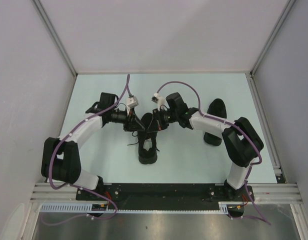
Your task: Tie the shoes
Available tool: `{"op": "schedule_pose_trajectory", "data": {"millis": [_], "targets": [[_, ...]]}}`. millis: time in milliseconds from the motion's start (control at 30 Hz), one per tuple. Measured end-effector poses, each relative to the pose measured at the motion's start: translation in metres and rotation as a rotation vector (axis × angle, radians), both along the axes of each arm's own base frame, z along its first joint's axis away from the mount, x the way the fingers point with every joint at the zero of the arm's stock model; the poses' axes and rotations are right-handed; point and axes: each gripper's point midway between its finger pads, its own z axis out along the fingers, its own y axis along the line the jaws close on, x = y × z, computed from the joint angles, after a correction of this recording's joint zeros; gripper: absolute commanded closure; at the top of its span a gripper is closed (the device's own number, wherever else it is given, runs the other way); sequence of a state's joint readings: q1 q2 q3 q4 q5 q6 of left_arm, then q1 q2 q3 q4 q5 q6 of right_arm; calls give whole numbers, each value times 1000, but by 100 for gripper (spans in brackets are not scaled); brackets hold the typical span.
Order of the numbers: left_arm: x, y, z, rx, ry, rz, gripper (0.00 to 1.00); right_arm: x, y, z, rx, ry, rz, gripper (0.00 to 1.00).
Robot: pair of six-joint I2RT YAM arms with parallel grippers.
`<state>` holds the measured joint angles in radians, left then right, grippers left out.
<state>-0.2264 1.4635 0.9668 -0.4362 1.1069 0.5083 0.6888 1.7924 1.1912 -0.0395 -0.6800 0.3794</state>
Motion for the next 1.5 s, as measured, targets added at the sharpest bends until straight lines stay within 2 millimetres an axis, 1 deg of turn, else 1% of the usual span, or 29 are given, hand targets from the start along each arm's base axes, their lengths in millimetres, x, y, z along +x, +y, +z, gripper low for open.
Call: {"op": "schedule_pose_trajectory", "data": {"millis": [167, 300, 467, 600, 700, 833, 1100, 1300, 1500], "targets": [[10, 8, 2, 7, -12, 37, 66, 0, 1, -1, -2, -11, 5, 100], [20, 11, -1, 30, -24, 79, 73, -1, 0, -2, -5, -13, 7, 100], [39, 13, -15, 77, -9, 132, 76, -1, 0, -2, -6, -15, 7, 100], [46, 11, -26, 102, 23, 130, 76, -1, 0, -2, -6, -15, 7, 100], [40, 9, -32, 111, 57, 114, 78, -1, 0, -2, -5, -16, 8, 100], [32, 5, -32, 114, 71, 82, 80, -1, 0, -2, -4, -17, 8, 100], [18, -5, -21, 81, 92, 11, 80, -1, 0, -2, -4, -17, 8, 100], [12, -5, -24, 75, 122, -9, 80, -1, 0, -2, -3, -18, 8, 100], [9, -6, -26, 75, 138, -31, 78, -1, 0, -3, -4, -17, 8, 100]]}}
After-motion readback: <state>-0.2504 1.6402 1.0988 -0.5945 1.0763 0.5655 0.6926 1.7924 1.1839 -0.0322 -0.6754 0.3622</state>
